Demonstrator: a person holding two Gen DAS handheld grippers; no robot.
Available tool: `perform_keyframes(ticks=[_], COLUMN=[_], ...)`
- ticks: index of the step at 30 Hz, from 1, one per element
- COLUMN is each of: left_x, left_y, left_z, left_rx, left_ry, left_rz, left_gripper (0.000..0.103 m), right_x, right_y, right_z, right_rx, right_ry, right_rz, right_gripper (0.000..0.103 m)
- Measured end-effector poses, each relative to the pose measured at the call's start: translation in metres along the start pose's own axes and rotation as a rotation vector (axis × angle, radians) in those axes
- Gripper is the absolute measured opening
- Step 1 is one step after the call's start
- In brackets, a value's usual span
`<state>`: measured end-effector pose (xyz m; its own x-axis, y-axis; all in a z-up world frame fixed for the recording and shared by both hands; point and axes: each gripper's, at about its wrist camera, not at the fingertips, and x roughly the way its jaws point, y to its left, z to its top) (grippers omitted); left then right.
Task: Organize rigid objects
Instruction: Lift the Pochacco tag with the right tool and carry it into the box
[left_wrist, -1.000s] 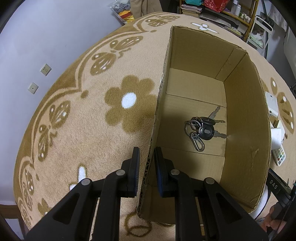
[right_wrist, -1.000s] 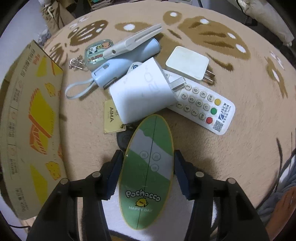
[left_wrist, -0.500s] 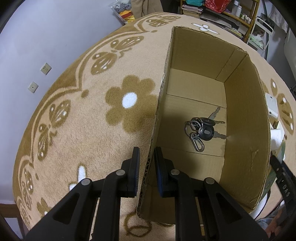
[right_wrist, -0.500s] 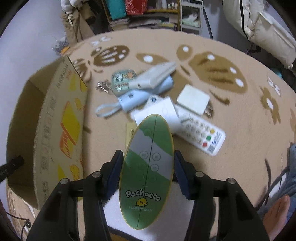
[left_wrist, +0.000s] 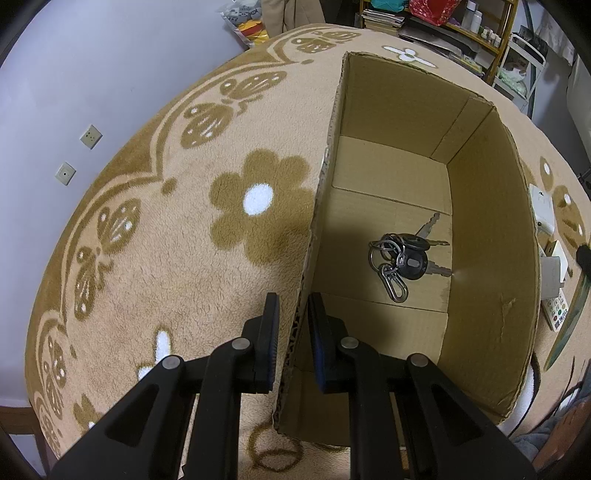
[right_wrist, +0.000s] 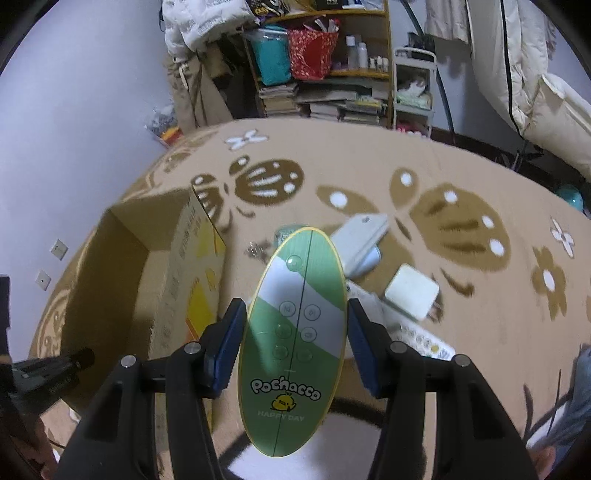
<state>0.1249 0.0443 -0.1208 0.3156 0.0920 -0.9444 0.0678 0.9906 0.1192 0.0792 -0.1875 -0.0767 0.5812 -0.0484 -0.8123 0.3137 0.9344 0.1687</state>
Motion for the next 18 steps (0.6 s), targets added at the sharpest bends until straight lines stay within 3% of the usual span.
perform_keyframes(ticks=[8,18], left_x=[0.001,0.002], left_y=[0.000,0.002], left_z=[0.000,0.001], left_rx=[0.001,-0.008], left_ry=[0.001,0.004], left_rz=[-0.002,-0.016], left_gripper=[0.016,0.016], right_x=[-0.012,-0.040], right_y=[0.021,0.079], right_z=[0.029,0.061], right_rx=[-0.065,-0.200], right_ry=[-0.063,-0.145], right_rz=[0.058,0.157], right_gripper=[0.059,0.059])
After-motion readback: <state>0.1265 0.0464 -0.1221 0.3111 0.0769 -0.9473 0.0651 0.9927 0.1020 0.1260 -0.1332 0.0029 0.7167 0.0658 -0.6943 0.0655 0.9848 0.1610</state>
